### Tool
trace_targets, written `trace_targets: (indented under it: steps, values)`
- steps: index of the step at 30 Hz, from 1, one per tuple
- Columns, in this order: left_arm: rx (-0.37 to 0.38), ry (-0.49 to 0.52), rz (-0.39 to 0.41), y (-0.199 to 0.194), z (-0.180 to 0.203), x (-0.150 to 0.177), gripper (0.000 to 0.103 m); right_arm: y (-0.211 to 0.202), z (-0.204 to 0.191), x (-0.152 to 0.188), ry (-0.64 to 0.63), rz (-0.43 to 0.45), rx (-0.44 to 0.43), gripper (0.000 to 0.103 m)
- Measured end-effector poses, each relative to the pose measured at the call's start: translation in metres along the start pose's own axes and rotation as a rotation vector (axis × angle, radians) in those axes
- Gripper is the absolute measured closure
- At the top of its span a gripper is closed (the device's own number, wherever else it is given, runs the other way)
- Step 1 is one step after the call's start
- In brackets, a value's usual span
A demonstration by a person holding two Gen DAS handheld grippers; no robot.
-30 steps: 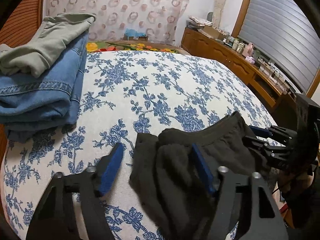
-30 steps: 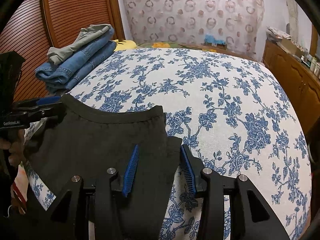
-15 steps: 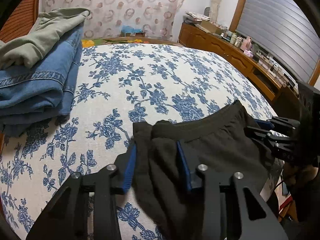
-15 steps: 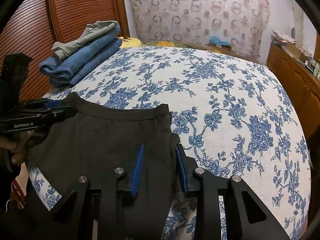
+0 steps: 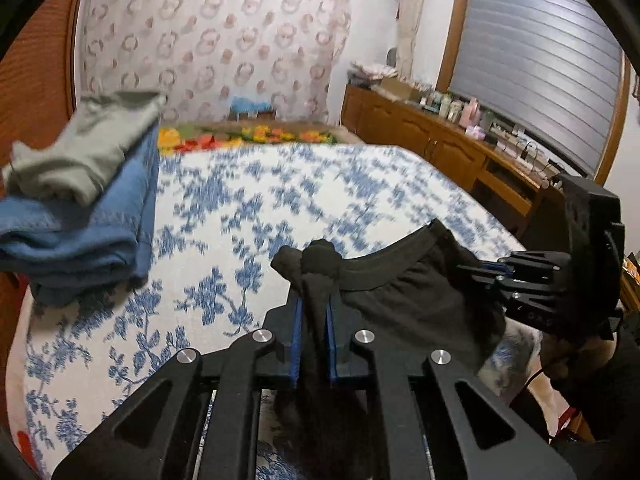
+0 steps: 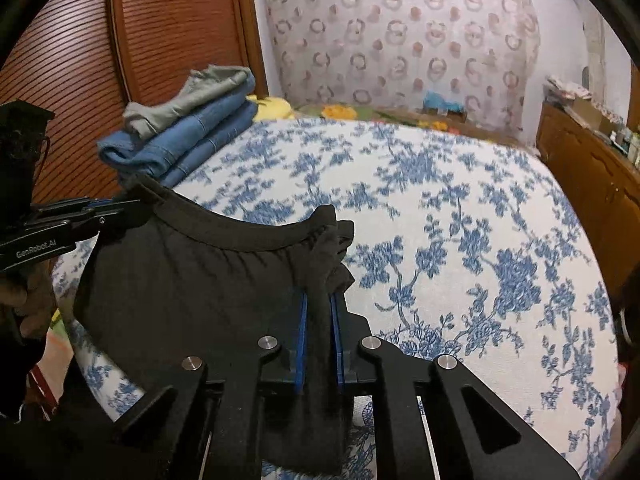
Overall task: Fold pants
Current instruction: 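Lift the folded black garment up with the right gripper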
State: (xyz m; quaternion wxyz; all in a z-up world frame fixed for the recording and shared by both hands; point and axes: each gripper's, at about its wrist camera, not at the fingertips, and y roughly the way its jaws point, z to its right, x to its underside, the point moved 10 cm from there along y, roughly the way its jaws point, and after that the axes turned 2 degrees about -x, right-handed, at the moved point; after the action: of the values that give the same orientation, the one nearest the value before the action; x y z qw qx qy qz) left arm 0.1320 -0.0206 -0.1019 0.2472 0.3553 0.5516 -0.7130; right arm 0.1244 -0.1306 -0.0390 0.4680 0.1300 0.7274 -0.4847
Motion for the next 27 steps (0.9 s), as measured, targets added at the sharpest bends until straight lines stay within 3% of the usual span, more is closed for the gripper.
trace_targets:
  steps: [17,27]
  values:
    - [-0.007,0.029,0.175,-0.052,0.014,-0.047,0.092,-0.064,-0.012,-0.034,-0.069,0.164,0.016,0.093]
    - [-0.022,0.036,0.185,-0.055,0.009,-0.050,0.092,-0.062,-0.017,-0.047,-0.103,0.173,0.007,0.093]
